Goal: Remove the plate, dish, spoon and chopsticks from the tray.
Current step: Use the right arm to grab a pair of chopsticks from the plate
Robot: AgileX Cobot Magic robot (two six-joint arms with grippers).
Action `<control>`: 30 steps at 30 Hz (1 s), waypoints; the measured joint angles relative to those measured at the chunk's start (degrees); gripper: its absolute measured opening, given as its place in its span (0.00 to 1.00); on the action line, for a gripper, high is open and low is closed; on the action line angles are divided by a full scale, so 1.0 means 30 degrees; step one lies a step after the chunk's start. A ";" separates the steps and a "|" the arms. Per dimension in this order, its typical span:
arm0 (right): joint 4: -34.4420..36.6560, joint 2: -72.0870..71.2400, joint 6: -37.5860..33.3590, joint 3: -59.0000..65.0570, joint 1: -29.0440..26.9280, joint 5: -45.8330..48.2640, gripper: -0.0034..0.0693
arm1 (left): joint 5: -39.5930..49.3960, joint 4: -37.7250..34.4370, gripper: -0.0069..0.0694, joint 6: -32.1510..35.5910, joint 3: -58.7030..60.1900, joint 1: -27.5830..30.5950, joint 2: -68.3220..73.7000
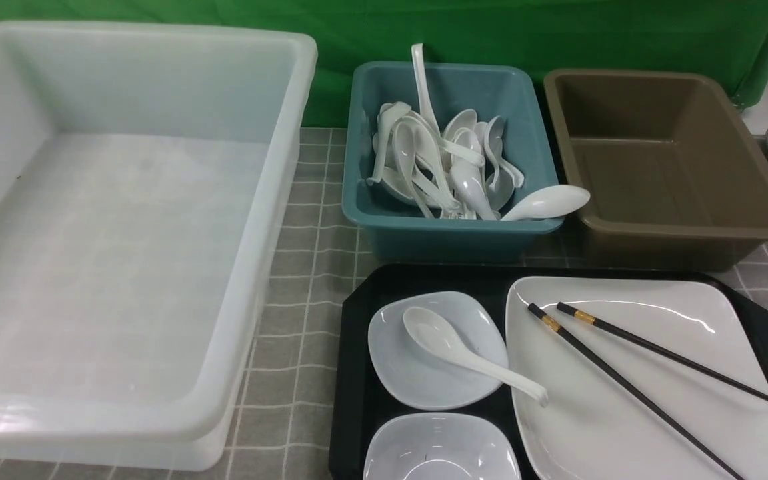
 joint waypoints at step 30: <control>0.0698 0.4792 0.6548 -0.9401 0.3162 0.2178 0.09 | 2.4936 -0.1995 0.10 0.3939 -1.7088 0.0000 1.3197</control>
